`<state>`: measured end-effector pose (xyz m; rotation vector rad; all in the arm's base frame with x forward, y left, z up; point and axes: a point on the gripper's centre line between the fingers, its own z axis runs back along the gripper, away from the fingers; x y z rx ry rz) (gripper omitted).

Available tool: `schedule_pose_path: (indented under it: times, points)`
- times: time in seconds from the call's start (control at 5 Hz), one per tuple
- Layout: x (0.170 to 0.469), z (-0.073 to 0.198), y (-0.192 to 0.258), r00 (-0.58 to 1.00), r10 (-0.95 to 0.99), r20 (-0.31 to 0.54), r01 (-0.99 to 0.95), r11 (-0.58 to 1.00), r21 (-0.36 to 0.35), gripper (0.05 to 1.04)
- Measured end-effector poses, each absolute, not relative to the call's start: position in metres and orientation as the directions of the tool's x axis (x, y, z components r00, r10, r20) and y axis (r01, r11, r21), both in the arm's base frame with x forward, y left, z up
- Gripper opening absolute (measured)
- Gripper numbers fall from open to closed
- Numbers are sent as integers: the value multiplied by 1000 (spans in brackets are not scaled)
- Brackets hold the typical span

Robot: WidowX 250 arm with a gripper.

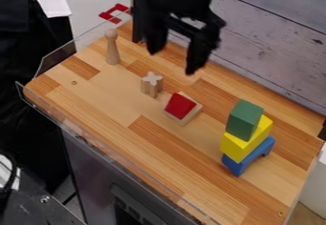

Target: Put the plus to the left side of red triangle

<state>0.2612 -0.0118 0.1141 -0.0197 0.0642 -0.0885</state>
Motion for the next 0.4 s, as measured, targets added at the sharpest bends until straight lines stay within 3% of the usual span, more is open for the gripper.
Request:
schedule_pose_path:
  times: [0.4]
  points:
    - [252, 120, -47, 991, -116, -63, 114, 993, -34, 998]
